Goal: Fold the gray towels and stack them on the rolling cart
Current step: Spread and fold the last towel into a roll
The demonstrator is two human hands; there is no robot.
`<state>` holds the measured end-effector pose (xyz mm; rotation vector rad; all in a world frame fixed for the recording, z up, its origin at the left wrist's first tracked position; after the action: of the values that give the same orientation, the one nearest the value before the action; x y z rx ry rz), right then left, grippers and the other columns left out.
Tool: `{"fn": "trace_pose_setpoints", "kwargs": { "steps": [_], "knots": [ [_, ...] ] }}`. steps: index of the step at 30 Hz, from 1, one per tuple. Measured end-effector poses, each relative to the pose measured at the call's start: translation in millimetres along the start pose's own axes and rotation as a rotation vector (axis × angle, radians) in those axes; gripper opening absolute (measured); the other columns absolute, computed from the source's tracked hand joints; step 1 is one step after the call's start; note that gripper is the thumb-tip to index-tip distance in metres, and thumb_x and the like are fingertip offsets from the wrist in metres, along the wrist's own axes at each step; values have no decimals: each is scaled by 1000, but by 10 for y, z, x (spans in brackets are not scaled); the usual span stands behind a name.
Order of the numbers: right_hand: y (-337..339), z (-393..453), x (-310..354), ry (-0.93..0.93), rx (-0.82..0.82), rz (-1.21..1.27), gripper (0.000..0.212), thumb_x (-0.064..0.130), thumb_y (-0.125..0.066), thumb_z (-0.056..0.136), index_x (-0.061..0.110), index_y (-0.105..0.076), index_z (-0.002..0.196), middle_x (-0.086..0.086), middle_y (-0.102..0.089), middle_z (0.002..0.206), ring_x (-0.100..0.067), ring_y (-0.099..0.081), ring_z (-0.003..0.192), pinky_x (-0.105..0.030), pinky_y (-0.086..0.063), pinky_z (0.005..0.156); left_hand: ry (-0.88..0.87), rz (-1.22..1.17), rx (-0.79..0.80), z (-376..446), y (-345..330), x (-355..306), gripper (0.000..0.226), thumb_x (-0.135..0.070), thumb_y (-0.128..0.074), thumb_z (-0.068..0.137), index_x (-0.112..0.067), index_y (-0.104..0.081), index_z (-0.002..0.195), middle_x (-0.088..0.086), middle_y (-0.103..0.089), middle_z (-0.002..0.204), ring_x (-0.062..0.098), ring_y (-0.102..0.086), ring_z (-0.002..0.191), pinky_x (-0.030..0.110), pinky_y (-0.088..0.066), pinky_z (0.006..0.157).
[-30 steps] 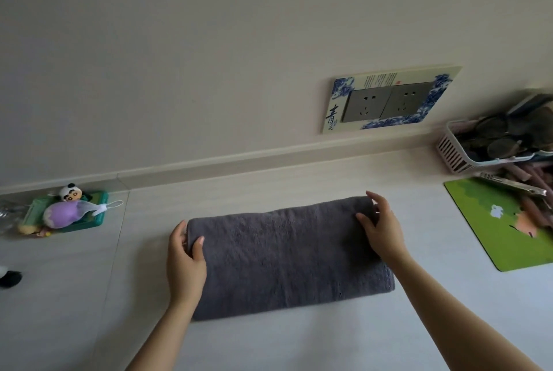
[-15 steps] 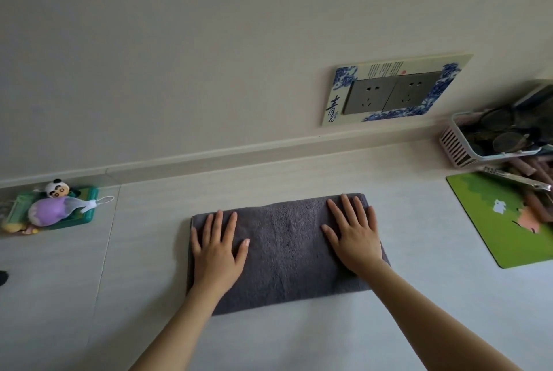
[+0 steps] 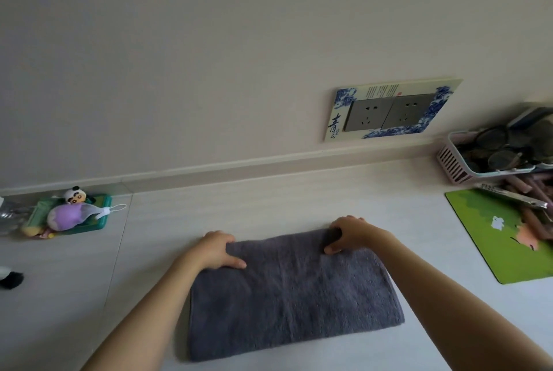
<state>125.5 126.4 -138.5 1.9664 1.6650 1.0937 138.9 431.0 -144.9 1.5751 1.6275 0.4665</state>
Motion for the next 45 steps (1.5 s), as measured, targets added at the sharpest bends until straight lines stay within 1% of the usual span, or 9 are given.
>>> {"fn": "trace_pose_setpoints", "kwargs": {
  "steps": [4,10,14,17,22,30,38,42,45],
  "knots": [
    [327,-329,129,62,-64,141,31,40,-75,75,19,-52,77,7,-52,76,-14,-49,74,-23,-34,60,-60,-157,-90,-298,333,-33,40,-49,-79,65,-23,-51,76,-3,-59,83,15,-55,80,26,-40,65],
    [1037,-925,407,243,-540,172,28,35,-78,71,20,-65,90,2,-64,84,-17,-55,83,-29,-40,74,-216,-289,-491,-942,1208,-189,29,-36,-84,62,-35,-62,81,-15,-66,83,11,-61,83,17,-45,74],
    [983,-1107,479,318,-790,-40,32,40,-79,70,20,-68,92,4,-64,80,-19,-54,81,-26,-24,80,-258,-139,-612,-1216,1235,-240,60,-70,-70,49,-25,-72,88,-12,-64,83,8,-56,82,20,-40,73],
    [532,-1058,398,273,-679,-70,33,45,-77,70,21,-68,91,11,-63,81,-19,-56,89,-28,-28,86,-172,-156,-438,-1152,710,-68,61,-78,-59,45,-31,-73,81,-18,-58,75,3,-54,79,26,-40,80],
    [-351,-967,185,134,-356,-73,27,53,-69,73,34,-64,90,20,-51,88,-9,-45,105,-24,-22,90,12,-262,-211,-1051,-394,177,24,-33,-76,73,-31,-60,56,-11,-63,64,4,-56,67,21,-39,69],
    [-709,-956,404,113,-627,-32,66,65,-24,76,27,-67,108,5,-58,120,-25,-48,116,-38,-29,100,131,-226,-809,-1073,-478,156,15,-26,-77,74,-18,-69,84,6,-58,98,31,-55,92,40,-43,79],
    [-1244,-741,481,-2,-603,-9,62,55,-5,96,27,-42,137,-4,-47,143,-24,-33,135,-34,-8,113,372,-536,-637,-949,-694,234,66,-35,-78,72,-15,-42,123,18,-45,122,38,-45,111,41,-40,89],
    [-999,-715,816,163,-734,389,63,56,-20,95,17,-44,138,3,-36,147,-21,-27,140,-33,-17,116,427,-954,-593,-934,-649,328,87,-29,-86,62,-9,-33,128,5,-50,123,28,-54,111,36,-46,89],
    [-862,-651,1197,220,-626,897,43,30,-40,100,26,-35,143,18,-32,145,-3,-29,136,-24,-23,114,477,-1128,-466,-949,-633,356,56,-41,-83,62,-13,-60,105,2,-68,103,23,-64,96,35,-52,82]
  ]
}}
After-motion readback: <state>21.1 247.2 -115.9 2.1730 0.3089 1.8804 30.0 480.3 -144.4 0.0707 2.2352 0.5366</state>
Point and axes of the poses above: each hand's wrist, its own z-axis towards the middle knuckle, its own y-axis out of the back of the hand, x = y × z, the point moved 5 cm from there along z, towards the middle knuckle
